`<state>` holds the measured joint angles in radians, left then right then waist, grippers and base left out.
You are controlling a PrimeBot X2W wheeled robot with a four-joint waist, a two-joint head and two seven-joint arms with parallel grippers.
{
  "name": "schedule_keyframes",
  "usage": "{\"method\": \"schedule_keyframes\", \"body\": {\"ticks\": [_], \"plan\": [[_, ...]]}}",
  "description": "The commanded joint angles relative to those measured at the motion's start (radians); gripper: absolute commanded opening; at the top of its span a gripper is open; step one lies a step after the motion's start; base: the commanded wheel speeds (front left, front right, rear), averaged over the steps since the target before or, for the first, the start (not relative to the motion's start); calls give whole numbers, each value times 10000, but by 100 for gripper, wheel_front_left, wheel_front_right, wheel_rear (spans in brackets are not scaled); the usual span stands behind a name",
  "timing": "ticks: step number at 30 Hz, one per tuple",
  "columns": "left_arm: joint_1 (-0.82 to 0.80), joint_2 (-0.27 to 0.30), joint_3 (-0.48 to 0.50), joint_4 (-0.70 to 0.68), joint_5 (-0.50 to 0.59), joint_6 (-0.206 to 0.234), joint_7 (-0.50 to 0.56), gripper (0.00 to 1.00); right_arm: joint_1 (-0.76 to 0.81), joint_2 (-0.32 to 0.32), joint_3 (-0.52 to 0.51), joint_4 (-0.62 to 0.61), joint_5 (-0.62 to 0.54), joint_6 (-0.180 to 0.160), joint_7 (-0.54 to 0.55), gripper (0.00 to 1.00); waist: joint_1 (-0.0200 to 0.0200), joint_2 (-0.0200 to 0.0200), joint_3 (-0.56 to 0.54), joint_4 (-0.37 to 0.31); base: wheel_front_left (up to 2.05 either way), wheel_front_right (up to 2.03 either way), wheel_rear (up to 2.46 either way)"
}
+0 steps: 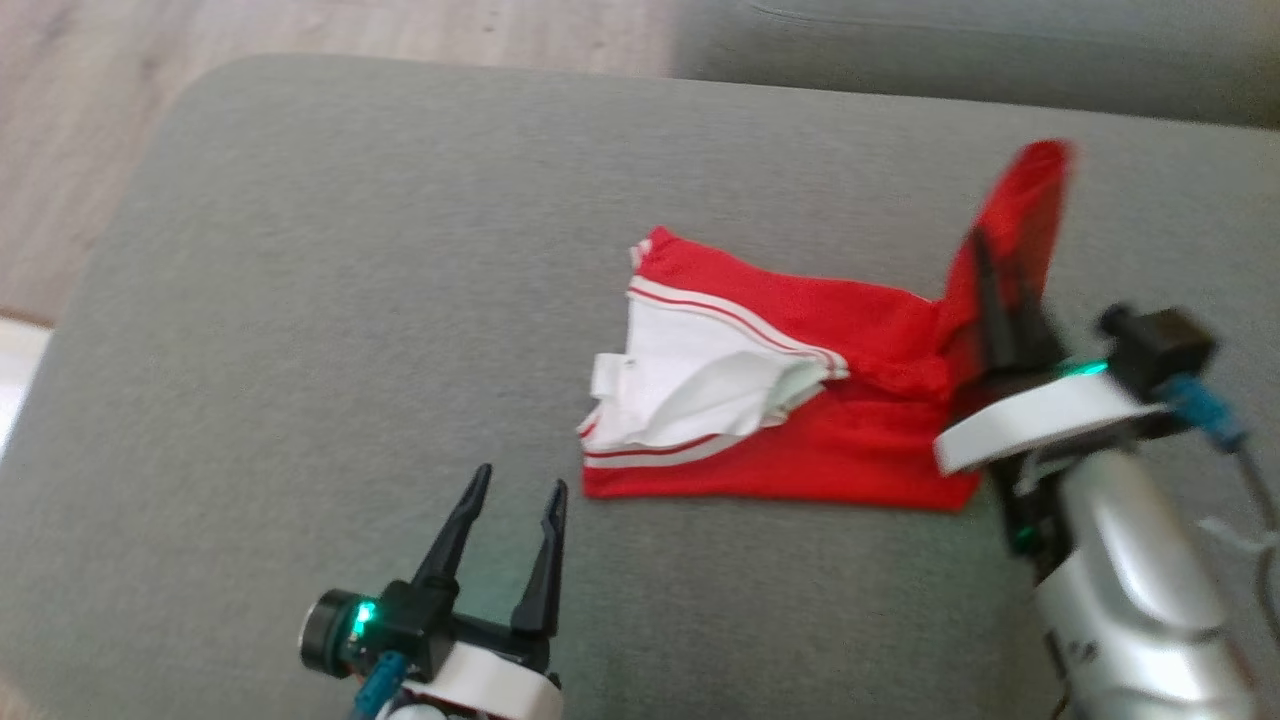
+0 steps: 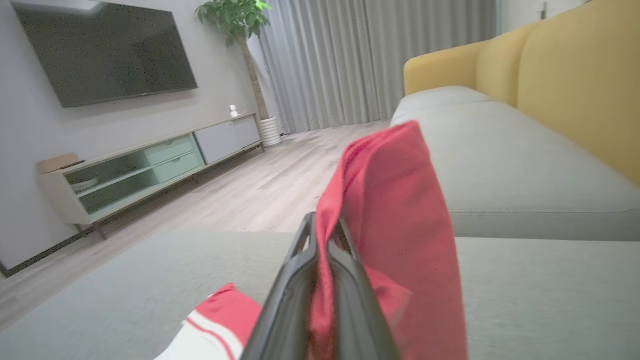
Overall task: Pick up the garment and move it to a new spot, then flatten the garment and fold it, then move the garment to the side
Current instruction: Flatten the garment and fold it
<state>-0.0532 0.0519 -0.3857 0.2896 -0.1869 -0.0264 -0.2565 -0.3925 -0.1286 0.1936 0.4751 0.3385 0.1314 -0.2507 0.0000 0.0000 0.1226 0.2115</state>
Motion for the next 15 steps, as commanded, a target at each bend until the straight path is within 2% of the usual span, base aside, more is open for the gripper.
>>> {"method": "schedule_keyframes", "body": {"ticks": [1, 5, 11, 12, 13, 14, 15], "plan": [[-185, -16, 222, -240, -106, 0, -53, 100, -105, 130, 503, -403, 108, -7, -10, 0, 0, 0, -72, 470, 0, 0, 0], [-154, -16, -24, -251, -154, -19, -53, 100, -183, 292, 1434, -382, 326, -7, 217, 0, 0, 0, -50, 1269, 0, 0, 0], [-113, -16, -256, -242, -195, 13, -53, 100, -560, 575, 1900, 455, 339, -7, 269, 0, 0, 0, 68, 2273, 0, 0, 0], [-112, -16, -261, -241, -208, 19, -53, 100, -627, 619, 1902, 655, 352, -7, 261, 23, 0, 0, 82, 2370, 0, 0, 0], [-117, -16, -260, -241, -211, 26, -53, 100, -703, 661, 1966, 769, 410, -7, 222, 90, 0, 0, 88, 2439, 0, 0, 0], [-117, -16, -242, -247, -217, 42, -53, 100, -779, 696, 2064, 816, 485, -7, 165, 100, 0, 0, 87, 2471, 0, 0, 0], [-117, -16, -215, -249, -217, 61, -53, 100, -836, 723, 2211, 797, 609, -7, 107, 100, 0, 0, 81, 2484, 0, 0, 0]]}}
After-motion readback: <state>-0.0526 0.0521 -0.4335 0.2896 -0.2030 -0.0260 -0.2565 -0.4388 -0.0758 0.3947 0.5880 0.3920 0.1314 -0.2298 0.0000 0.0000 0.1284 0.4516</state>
